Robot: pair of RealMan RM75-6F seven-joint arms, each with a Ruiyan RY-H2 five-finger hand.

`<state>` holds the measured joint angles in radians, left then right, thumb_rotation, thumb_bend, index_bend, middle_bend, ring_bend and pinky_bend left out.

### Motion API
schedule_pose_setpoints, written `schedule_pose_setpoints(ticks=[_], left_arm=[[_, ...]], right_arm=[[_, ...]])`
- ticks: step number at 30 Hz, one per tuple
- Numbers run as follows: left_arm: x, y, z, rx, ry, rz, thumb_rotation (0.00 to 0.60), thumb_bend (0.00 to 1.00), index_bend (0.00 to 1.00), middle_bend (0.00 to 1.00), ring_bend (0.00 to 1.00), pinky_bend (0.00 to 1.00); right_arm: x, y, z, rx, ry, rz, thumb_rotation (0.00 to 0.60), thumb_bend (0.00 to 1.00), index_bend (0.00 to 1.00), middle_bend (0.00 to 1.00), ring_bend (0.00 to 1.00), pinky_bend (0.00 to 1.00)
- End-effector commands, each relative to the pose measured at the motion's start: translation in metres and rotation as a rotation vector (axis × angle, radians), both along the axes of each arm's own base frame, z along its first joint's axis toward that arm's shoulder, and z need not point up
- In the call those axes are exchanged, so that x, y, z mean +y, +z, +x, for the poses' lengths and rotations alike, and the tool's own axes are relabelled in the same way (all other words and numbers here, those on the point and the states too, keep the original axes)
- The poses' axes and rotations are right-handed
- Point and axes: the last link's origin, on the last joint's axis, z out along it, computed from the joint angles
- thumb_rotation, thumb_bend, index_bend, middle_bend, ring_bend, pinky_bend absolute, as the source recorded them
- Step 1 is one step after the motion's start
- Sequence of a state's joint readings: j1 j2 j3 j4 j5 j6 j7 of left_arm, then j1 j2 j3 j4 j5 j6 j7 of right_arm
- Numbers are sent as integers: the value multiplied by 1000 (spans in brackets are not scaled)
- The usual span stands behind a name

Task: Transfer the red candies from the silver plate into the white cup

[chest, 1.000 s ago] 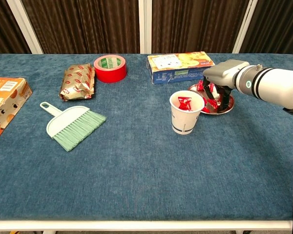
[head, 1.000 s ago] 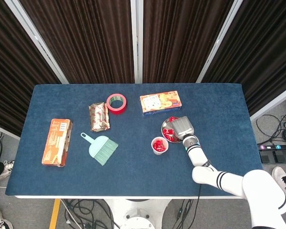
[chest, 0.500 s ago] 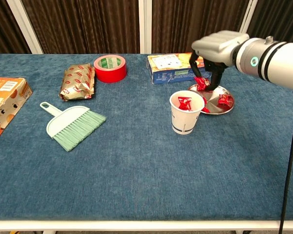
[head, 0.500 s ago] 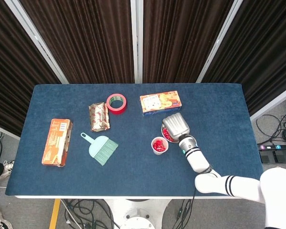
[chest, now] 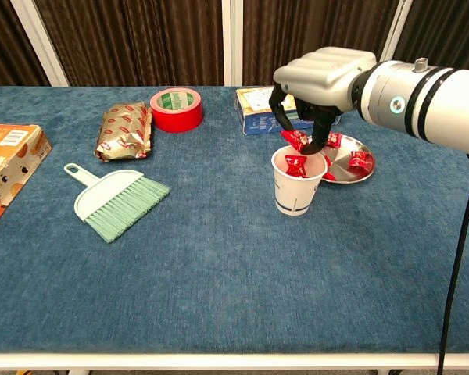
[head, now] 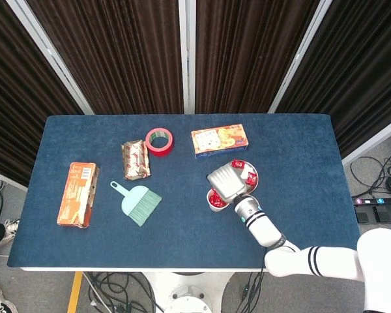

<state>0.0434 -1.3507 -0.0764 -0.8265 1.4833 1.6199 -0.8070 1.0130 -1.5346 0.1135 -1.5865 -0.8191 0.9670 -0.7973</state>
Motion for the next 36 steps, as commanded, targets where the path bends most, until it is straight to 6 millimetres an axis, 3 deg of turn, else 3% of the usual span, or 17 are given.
schedule_pose_setpoints(ticks=[1,11,17,27,36], left_arm=[[0,0,0,-11,0,2,599,103,146,164,58,188],[2,0,0,-11,-4,3,600,103,147,164,58,188],[2,-2,0,-12,-6,-3,600,102,147,164,58,187],[1,-2,-1,-14,-3,-1,600,102,147,164,58,188],[1,-2,-3,-18,2,0,598,102,146,164,58,188]], right_arm=[[1,-4,0,6,1,15,600,83,584,1000,1000,1000],[-2,2,1,-21,6,1,600,24,494,1000,1000,1000],[-19,17,-10,-16,-38,-69,600,31,491,1000,1000,1000],[-59,-13,-42,49,-211,-45,600,89,488,1000,1000,1000],[-63,-36,-45,70,-240,-17,600,93,495,1000,1000,1000]])
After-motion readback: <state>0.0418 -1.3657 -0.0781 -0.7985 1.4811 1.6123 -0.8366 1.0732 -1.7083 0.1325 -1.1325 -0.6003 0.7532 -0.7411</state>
